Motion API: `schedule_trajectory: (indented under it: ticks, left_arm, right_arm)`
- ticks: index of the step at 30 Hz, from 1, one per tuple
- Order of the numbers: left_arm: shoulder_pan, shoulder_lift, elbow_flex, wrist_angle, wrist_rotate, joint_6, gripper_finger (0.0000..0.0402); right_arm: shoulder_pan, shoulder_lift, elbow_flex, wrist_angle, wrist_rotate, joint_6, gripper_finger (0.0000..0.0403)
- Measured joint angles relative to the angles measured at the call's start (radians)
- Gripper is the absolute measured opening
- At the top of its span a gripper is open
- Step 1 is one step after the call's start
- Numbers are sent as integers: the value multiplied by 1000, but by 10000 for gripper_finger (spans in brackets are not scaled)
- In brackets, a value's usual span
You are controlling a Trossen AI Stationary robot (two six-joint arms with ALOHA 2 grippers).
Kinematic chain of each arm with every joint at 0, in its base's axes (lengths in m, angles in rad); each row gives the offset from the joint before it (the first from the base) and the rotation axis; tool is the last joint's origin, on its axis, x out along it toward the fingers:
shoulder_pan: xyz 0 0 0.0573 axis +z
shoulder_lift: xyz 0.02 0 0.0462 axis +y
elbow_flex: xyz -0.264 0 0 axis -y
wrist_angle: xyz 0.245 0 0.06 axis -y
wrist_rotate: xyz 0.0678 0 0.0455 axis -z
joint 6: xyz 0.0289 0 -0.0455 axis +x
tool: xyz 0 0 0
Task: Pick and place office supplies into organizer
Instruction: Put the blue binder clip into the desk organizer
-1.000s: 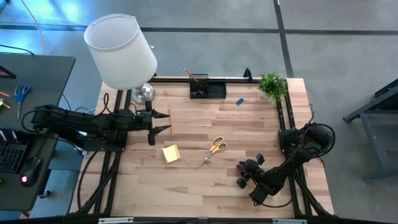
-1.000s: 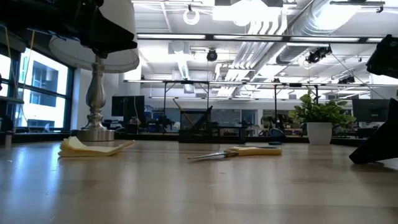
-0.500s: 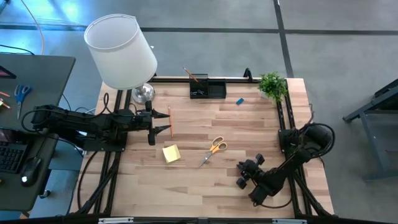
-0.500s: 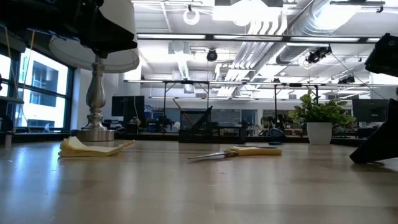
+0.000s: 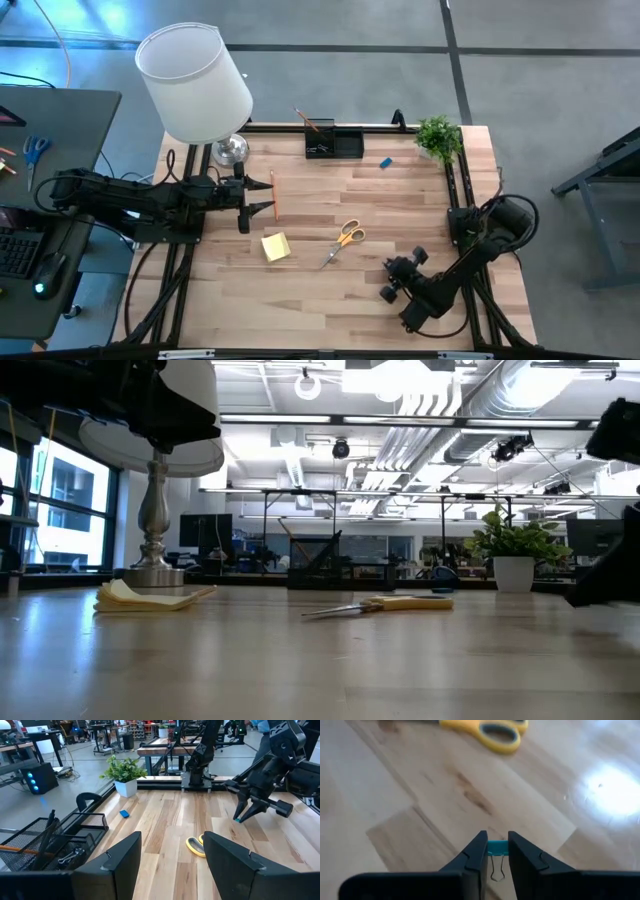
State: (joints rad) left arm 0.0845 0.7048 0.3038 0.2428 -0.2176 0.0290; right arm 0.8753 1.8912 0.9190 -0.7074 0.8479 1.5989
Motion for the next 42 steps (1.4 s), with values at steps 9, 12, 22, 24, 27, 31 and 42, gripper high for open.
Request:
schedule_trajectory:
  ticks: [9, 12, 22, 24, 27, 31, 42]
  left_arm:
    - [0, 0, 0, 0, 0, 0, 205]
    - [0, 0, 0, 0, 0, 0, 205]
    - [0, 0, 0, 1, 0, 12, 205]
    - [0, 0, 0, 0, 0, 13, 205]
    - [0, 0, 0, 0, 4, 14, 205]
    - [0, 0, 0, -2, 13, 15, 205]
    - [0, 0, 0, -4, 15, 17, 205]
  right_arm:
    - [-83, -46, 1, -22, 196, -66, 55]
    - [-160, -46, 1, 1, 243, -160, 56]
    - [-455, -74, 1, 416, 132, -830, 57]
    - [-507, -91, 1, 515, 90, -981, 57]
    - [-593, -111, 2, 666, -3, -1172, 56]
    - [-714, -115, 2, 861, -176, -1394, 49]
    - [-1030, -114, 2, 1103, -535, -1622, 48]
